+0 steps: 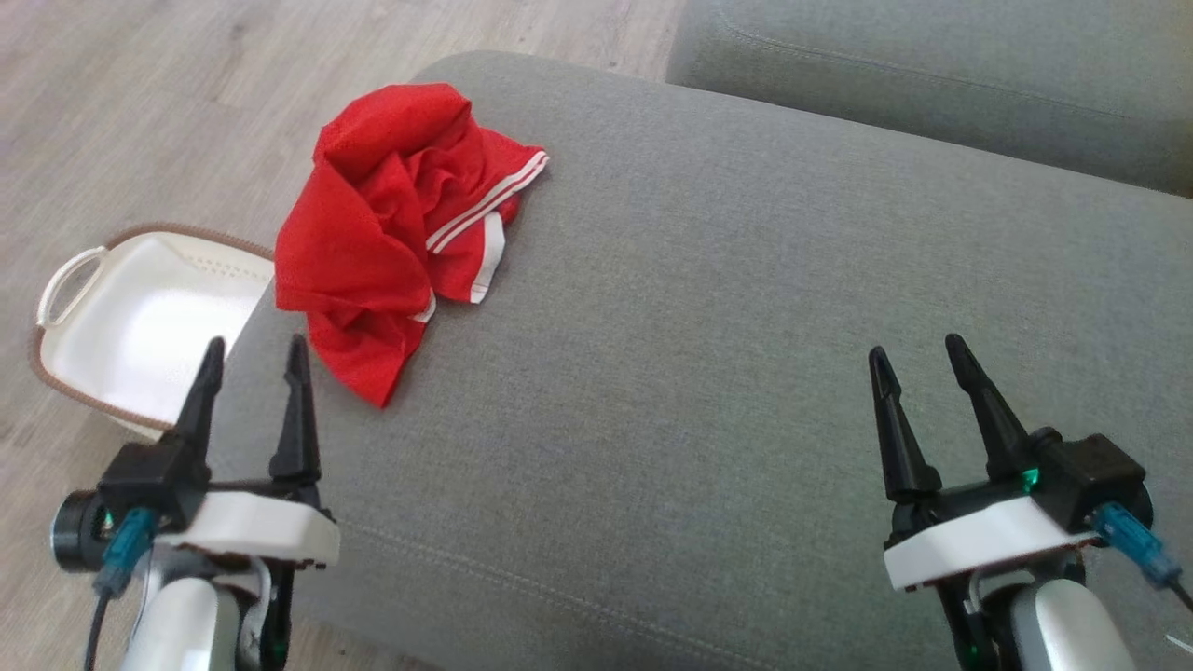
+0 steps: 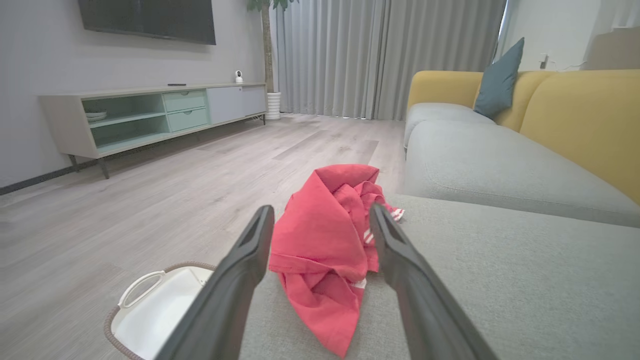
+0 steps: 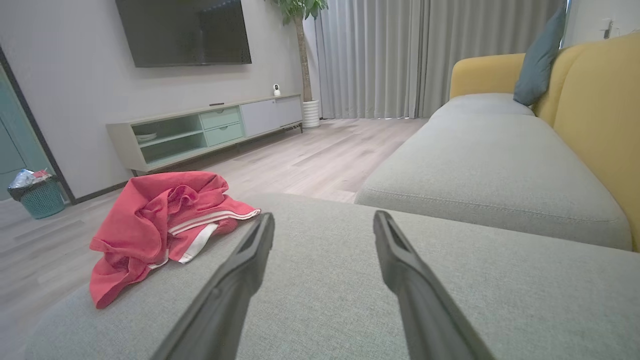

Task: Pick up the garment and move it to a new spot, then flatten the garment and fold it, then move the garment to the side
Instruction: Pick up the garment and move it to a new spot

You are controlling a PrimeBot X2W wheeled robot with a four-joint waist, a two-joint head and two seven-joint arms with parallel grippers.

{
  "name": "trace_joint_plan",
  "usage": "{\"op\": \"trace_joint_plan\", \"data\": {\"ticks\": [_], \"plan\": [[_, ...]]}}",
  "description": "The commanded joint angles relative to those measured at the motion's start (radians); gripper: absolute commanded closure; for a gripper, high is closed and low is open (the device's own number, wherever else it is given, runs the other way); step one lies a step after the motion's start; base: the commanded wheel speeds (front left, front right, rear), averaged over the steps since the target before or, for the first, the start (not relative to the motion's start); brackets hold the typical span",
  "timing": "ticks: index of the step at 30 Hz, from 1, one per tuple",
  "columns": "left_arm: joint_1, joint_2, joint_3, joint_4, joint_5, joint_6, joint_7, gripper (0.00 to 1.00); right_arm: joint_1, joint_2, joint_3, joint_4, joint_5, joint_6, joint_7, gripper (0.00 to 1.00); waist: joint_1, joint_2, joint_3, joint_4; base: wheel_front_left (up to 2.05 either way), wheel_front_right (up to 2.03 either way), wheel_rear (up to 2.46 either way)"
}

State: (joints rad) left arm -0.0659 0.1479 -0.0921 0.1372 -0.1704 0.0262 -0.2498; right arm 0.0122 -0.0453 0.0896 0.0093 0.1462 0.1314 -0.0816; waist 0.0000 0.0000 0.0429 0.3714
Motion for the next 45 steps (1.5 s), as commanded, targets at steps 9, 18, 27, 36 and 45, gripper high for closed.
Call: {"op": "trace_joint_plan", "data": {"ticks": [9,18,27,36,45], "plan": [[-0.033,0.004,0.053,-0.032,-0.004,0.002,-0.012,0.0,-0.034,-0.005,0.029,-0.054,-0.001,-0.001,0.017,0.0,0.0,0.0,0.005,0.0,0.0,0.0,0.0],[-0.082,-0.007,0.06,0.009,-0.001,-0.005,-0.012,0.0,-0.07,-0.005,0.041,-0.076,-0.021,-0.001,0.047,0.0,0.0,0.0,0.075,-0.03,0.0,0.0,0.0],[-0.323,-0.006,0.056,0.135,-0.031,-0.039,0.009,0.0,-0.13,-0.005,0.039,-0.127,-0.068,-0.001,0.11,0.0,0.0,0.0,0.226,-0.051,0.0,0.0,0.0],[-0.54,0.046,0.089,0.43,-0.078,-0.07,0.063,0.0,-0.17,-0.014,0.043,-0.161,-0.097,-0.001,0.15,0.0,0.0,0.0,0.32,-0.073,0.0,0.0,0.0],[-0.697,0.077,0.093,0.77,-0.122,-0.112,0.11,0.0,-0.174,-0.017,0.037,-0.176,-0.1,-0.001,0.166,0.0,0.0,0.0,0.349,-0.073,0.0,0.0,0.0]]}}
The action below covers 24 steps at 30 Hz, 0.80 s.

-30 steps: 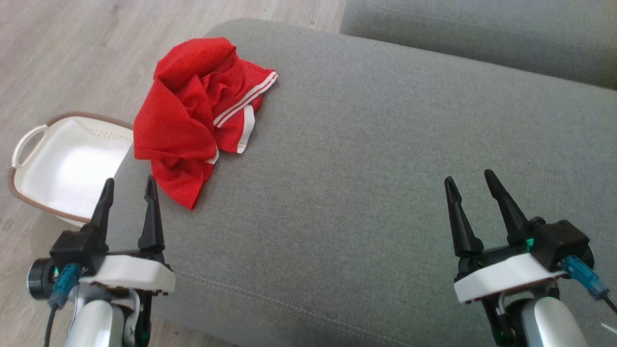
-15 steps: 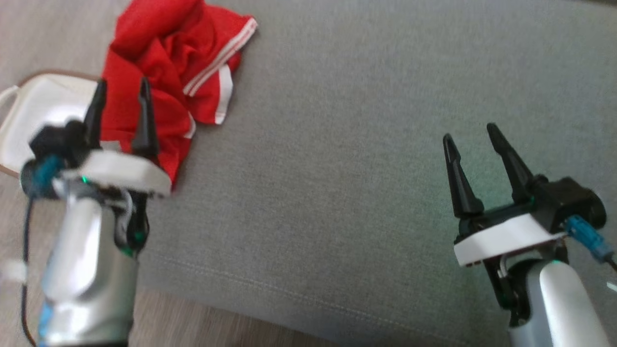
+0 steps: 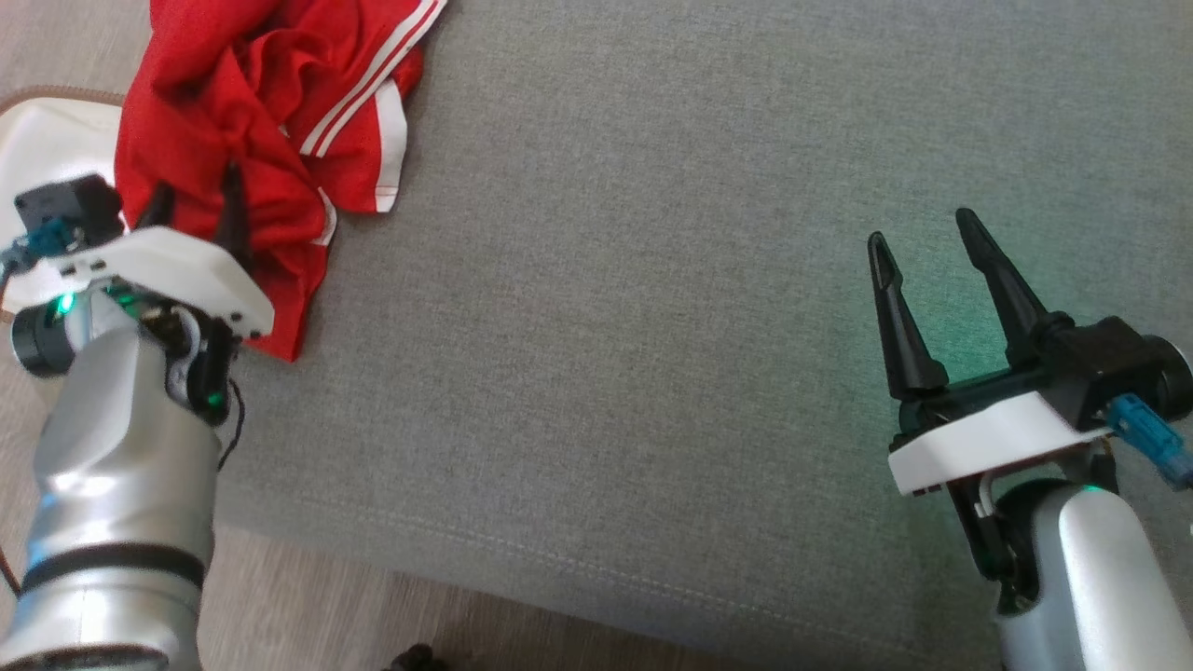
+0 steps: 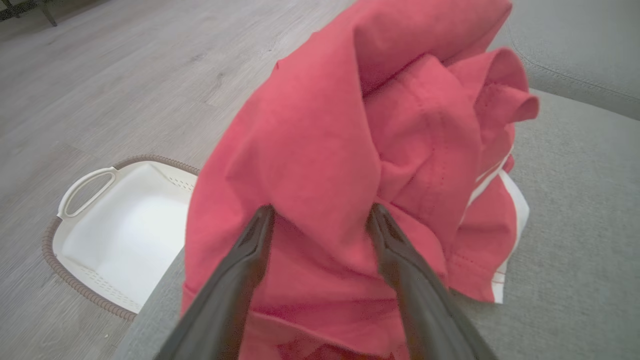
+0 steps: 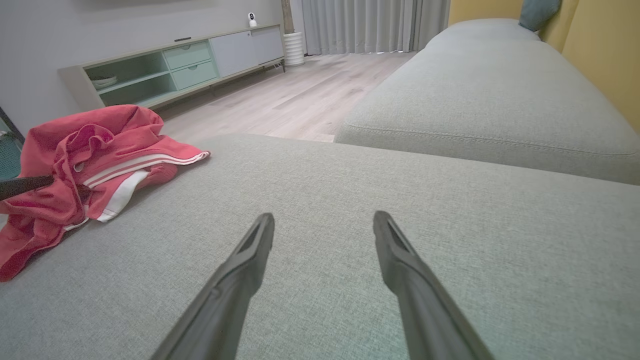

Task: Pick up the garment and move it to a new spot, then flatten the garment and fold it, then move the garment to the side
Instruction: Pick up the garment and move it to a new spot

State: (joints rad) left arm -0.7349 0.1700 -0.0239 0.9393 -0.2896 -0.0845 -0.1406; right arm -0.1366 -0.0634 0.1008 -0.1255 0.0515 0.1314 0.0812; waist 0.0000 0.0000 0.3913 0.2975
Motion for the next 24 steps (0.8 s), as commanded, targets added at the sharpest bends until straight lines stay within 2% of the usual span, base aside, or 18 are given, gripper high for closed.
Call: {"op": "trace_joint_plan", "data": {"ticks": [1,2,4,5,6,12,16,20,24], "plan": [[-0.043,0.057,0.022,-0.009,-0.004,-0.003,0.001,0.0,-0.025,0.001,0.027,-0.043,-0.004,-0.001,0.005,0.0,0.0,0.0,0.003,0.002,0.0,0.0,0.0],[-0.056,0.058,0.018,0.013,-0.003,-0.006,0.003,0.13,-0.025,0.001,0.028,-0.045,-0.004,-0.001,0.007,0.0,0.0,0.0,0.005,0.003,0.0,0.0,0.0],[-0.081,0.061,0.013,0.05,-0.006,-0.011,0.0,0.56,-0.027,0.002,0.033,-0.049,-0.002,-0.001,0.011,0.0,0.0,0.0,0.008,0.002,0.0,0.0,0.0],[-0.094,0.065,0.009,0.068,-0.006,-0.014,0.002,0.9,-0.029,0.002,0.035,-0.051,-0.001,-0.001,0.013,0.0,0.0,0.0,0.011,0.001,0.0,0.0,0.0],[-0.105,0.067,0.005,0.086,-0.006,-0.016,0.004,1.0,-0.031,0.002,0.036,-0.052,0.0,-0.001,0.014,0.0,0.0,0.0,0.013,0.0,0.0,0.0,0.0],[-0.146,0.094,-0.012,0.145,0.016,0.007,-0.065,1.0,-0.026,0.002,0.026,-0.052,0.001,-0.001,0.013,0.0,0.0,0.0,0.008,-0.01,0.0,0.0,0.0],[-0.141,0.103,-0.013,0.123,0.026,0.031,-0.107,1.0,-0.005,0.004,0.011,-0.044,0.004,-0.001,0.006,0.0,0.0,0.0,-0.022,-0.007,0.0,0.0,0.0],[-0.117,0.108,-0.005,0.037,0.03,0.045,-0.12,1.0,0.016,0.006,-0.001,-0.037,0.003,-0.001,-0.001,0.0,0.0,0.0,-0.064,0.003,0.0,0.0,0.0],[-0.05,0.117,0.012,-0.154,0.051,0.071,-0.121,1.0,0.037,0.008,-0.004,-0.028,0.011,-0.001,-0.011,0.0,0.0,0.0,-0.121,0.01,0.0,0.0,0.0]]}}
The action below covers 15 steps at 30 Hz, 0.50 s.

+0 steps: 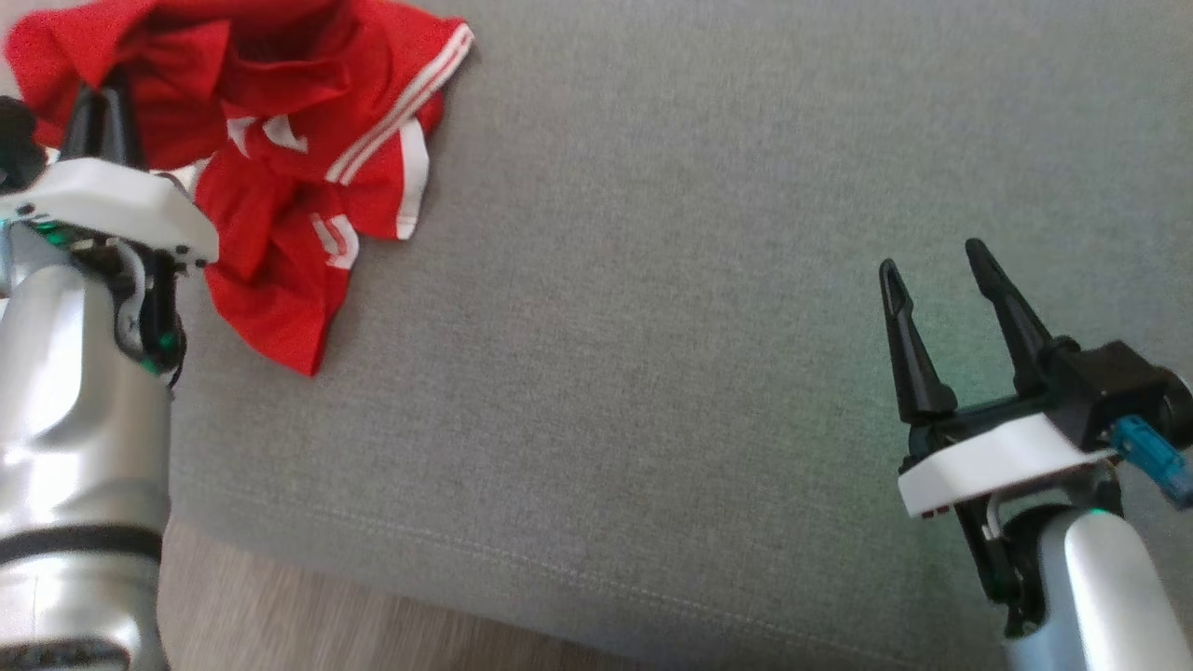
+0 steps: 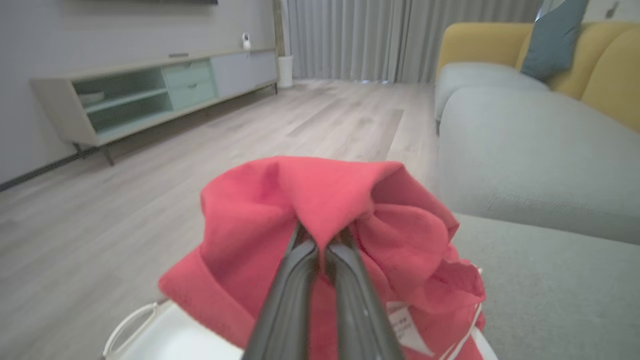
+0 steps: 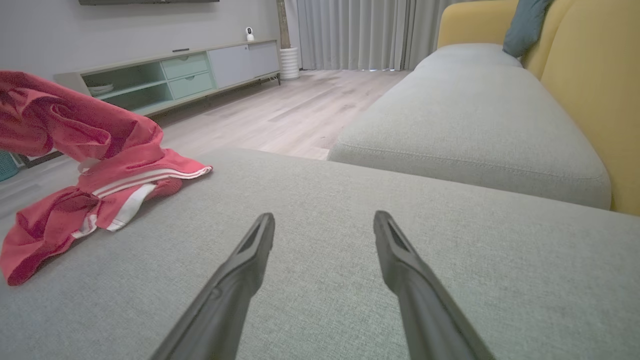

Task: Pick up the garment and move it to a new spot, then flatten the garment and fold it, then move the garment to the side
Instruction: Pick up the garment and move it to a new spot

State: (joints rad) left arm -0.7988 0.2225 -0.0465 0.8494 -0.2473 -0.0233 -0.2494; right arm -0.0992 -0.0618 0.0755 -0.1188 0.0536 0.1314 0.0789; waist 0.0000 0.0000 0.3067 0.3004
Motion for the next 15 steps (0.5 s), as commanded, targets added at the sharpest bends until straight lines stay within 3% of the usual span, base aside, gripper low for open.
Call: {"op": "trace_joint_plan", "data": {"ticks": [1,7,15], "plan": [[0.036,0.067,0.039,-0.115,0.015,0.015,-0.012,1.0,0.005,0.007,0.021,-0.033,0.012,-0.001,-0.013,0.0,0.0,0.0,-0.05,0.007,0.0,0.0,0.0],[0.164,0.069,0.048,-0.337,0.031,0.031,-0.012,1.0,0.039,0.01,0.015,-0.021,0.03,-0.001,-0.035,0.0,0.0,0.0,-0.128,-0.01,0.0,0.0,0.0],[0.403,0.062,0.018,-0.735,0.039,0.057,0.073,1.0,0.078,0.011,0.01,-0.007,0.082,-0.001,-0.063,0.0,0.0,0.0,-0.215,-0.099,0.0,0.0,0.0]]}}
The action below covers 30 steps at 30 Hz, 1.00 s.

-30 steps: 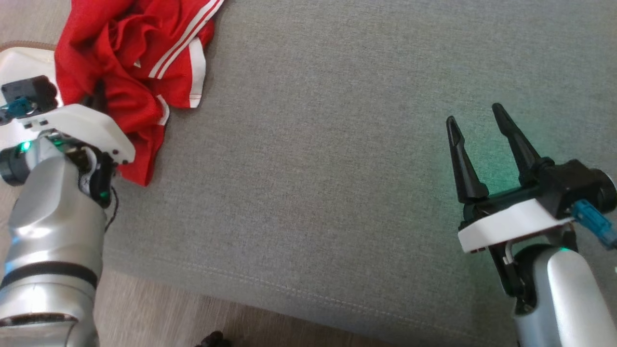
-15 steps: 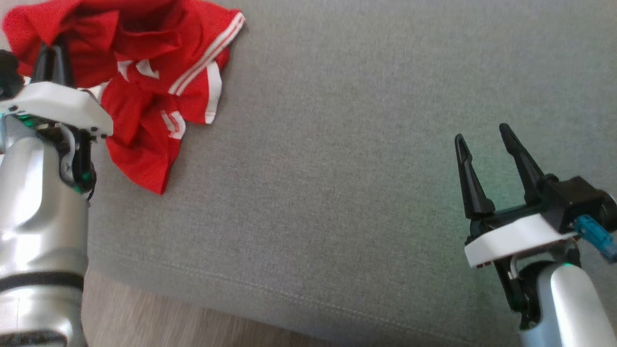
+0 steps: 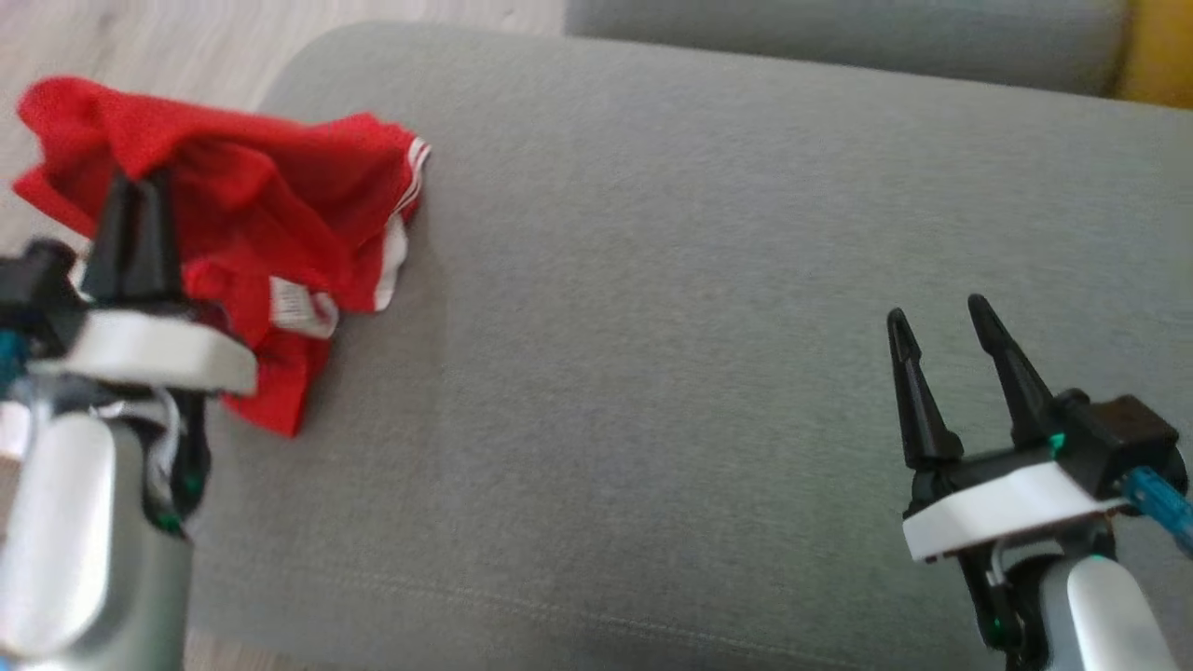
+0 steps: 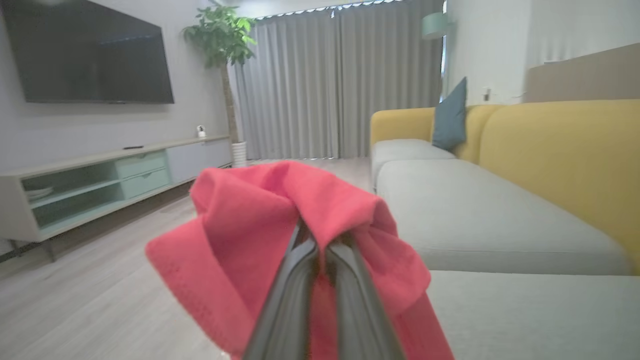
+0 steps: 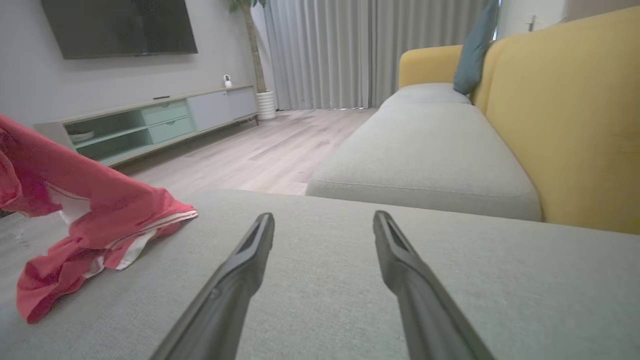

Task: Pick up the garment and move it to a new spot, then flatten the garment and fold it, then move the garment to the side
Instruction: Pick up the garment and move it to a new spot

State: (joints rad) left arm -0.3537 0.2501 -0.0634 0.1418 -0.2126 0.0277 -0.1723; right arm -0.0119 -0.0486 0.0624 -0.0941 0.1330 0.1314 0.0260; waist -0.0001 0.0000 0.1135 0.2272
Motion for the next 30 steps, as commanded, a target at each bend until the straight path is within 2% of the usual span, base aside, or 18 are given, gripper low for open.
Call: {"op": "trace_joint_plan", "data": {"ticks": [1,5,9,19,24,30], "plan": [[-0.021,0.029,0.024,-0.067,0.005,0.006,0.011,1.0,-0.007,-0.002,0.023,-0.032,0.006,-0.001,-0.011,0.0,0.0001,0.0,-0.026,-0.038,0.0,0.0,0.0],[0.034,-0.006,-0.037,-0.183,0.004,-0.001,0.065,1.0,-0.002,-0.002,0.023,-0.037,0.014,-0.001,-0.011,0.0,0.0001,0.0,-0.022,-0.091,0.0,0.0,0.0],[0.027,-0.056,-0.112,-0.212,-0.006,-0.024,0.087,1.0,-0.006,-0.002,0.012,-0.046,0.024,-0.001,-0.014,0.0,0.0001,0.0,0.005,-0.152,0.0,0.0,0.0],[-0.118,-0.166,-0.314,-0.054,0.001,-0.095,0.071,1.0,-0.029,-0.002,-0.008,-0.074,0.03,-0.001,-0.01,0.0,0.0001,0.0,0.109,-0.303,0.0,0.0,0.0],[-0.193,-0.19,-0.421,0.009,-0.005,-0.118,0.046,1.0,-0.044,-0.002,-0.016,-0.079,0.038,-0.001,-0.019,0.0,0.0001,0.0,0.16,-0.353,0.0,0.0,0.0],[-0.26,-0.198,-0.53,0.051,-0.031,-0.127,0.03,1.0,-0.062,-0.002,-0.02,-0.077,0.053,-0.001,-0.039,0.0,0.0001,0.0,0.219,-0.383,0.0,0.0,0.0]]}}
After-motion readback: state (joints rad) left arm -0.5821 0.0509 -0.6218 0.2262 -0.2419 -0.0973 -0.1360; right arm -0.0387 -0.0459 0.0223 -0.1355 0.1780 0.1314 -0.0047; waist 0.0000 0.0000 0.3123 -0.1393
